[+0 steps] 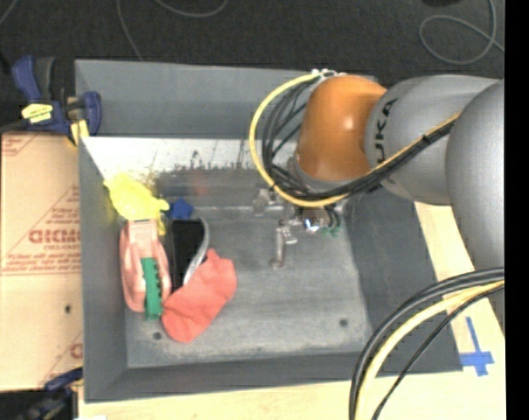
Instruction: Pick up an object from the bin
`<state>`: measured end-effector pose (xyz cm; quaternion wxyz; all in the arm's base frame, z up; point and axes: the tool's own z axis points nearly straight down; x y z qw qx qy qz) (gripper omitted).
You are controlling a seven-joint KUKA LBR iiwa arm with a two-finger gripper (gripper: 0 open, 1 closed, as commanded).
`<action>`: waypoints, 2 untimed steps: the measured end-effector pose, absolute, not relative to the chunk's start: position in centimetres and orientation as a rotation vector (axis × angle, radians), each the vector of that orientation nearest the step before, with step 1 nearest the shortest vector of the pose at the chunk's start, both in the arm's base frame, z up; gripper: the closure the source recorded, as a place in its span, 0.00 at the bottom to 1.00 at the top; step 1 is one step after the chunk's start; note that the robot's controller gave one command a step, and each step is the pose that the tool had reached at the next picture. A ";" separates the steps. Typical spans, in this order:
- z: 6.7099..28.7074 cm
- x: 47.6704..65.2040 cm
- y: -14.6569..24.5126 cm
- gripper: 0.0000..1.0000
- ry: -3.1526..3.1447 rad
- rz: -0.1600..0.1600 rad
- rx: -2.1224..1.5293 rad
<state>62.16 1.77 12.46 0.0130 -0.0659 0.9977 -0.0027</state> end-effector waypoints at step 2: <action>8.4 59.6 7.0 0.00 3.115 -0.007 -0.273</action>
Offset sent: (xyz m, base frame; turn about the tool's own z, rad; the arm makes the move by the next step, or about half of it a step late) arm -0.0168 0.0621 -0.0239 -0.3645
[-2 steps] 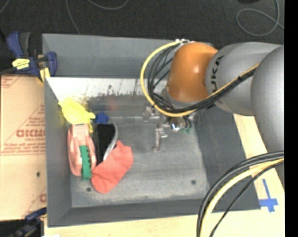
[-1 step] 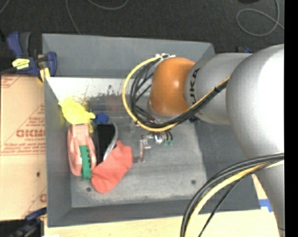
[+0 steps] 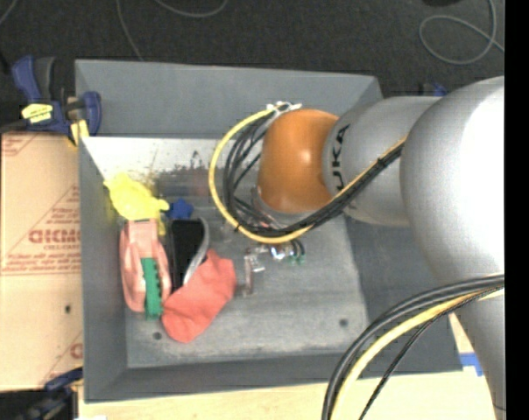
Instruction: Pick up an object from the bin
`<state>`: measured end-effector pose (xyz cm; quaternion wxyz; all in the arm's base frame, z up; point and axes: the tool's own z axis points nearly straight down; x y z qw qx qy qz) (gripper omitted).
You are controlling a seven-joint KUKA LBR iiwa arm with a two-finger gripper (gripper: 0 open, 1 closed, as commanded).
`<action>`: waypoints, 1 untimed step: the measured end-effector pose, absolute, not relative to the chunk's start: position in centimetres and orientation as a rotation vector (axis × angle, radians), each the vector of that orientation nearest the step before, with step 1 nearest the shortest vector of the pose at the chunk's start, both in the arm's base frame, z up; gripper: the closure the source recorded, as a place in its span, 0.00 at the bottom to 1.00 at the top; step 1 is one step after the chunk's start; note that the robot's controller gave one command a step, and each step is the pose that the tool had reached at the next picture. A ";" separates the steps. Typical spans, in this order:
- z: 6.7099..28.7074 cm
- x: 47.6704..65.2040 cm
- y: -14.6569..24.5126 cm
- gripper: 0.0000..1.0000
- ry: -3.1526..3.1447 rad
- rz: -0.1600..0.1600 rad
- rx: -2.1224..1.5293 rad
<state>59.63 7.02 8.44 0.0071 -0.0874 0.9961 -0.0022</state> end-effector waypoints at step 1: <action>7.7 58.0 9.1 0.00 3.051 -0.014 -0.652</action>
Offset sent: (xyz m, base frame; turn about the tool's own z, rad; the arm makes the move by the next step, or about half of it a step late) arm -0.0418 0.0710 -0.0133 -0.3526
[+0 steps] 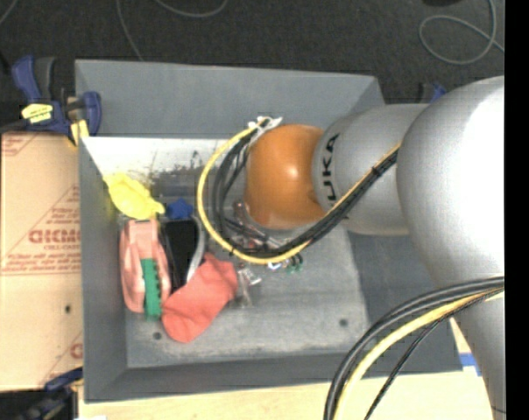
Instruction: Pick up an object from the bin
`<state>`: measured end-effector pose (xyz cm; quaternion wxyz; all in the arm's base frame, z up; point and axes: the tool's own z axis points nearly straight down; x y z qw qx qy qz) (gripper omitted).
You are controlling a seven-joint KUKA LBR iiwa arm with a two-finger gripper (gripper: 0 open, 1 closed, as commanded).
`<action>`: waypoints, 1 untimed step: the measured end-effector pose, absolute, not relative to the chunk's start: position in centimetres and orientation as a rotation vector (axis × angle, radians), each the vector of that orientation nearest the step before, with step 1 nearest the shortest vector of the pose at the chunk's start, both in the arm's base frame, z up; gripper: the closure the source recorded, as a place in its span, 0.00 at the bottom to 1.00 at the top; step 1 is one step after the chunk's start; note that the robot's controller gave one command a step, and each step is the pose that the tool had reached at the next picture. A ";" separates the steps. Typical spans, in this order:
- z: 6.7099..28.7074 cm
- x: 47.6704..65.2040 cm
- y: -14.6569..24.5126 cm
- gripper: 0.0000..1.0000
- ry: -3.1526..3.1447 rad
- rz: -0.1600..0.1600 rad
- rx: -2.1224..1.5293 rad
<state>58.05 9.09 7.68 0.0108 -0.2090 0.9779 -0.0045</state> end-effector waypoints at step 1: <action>7.7 58.0 9.4 1.00 3.047 -0.010 -0.685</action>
Offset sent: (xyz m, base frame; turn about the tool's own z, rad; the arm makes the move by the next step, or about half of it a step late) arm 0.0000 0.0000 0.0000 0.0000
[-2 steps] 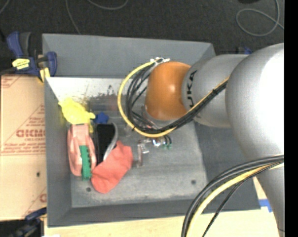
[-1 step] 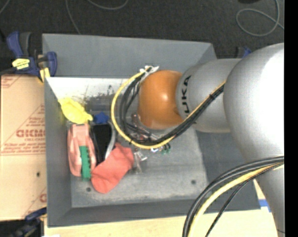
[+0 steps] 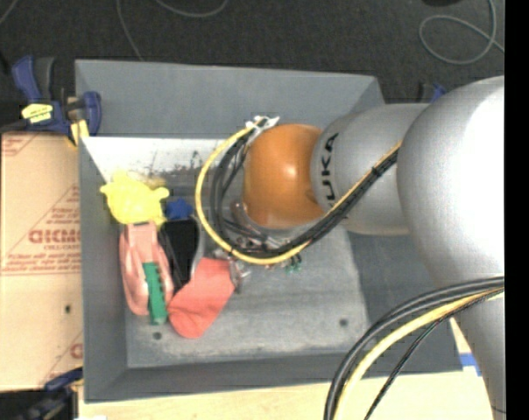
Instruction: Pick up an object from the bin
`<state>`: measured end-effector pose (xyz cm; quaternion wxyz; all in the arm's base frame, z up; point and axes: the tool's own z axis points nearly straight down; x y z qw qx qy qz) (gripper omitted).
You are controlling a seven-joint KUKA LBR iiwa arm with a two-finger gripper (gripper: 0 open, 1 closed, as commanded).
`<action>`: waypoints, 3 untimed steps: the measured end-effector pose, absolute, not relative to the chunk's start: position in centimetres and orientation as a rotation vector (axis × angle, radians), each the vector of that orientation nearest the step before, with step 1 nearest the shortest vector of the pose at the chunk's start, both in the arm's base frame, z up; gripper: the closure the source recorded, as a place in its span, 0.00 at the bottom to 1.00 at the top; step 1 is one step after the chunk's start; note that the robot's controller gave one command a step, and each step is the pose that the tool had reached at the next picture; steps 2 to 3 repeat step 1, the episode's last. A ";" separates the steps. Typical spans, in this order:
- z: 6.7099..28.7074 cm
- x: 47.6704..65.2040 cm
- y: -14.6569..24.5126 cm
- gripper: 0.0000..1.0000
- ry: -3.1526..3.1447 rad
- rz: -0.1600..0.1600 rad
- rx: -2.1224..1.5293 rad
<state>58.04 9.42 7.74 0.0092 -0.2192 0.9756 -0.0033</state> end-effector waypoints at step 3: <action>7.7 58.0 9.4 1.00 3.047 -0.010 -0.686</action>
Offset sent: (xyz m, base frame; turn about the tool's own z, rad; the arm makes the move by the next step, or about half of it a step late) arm -0.0121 0.0299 0.1340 -0.0226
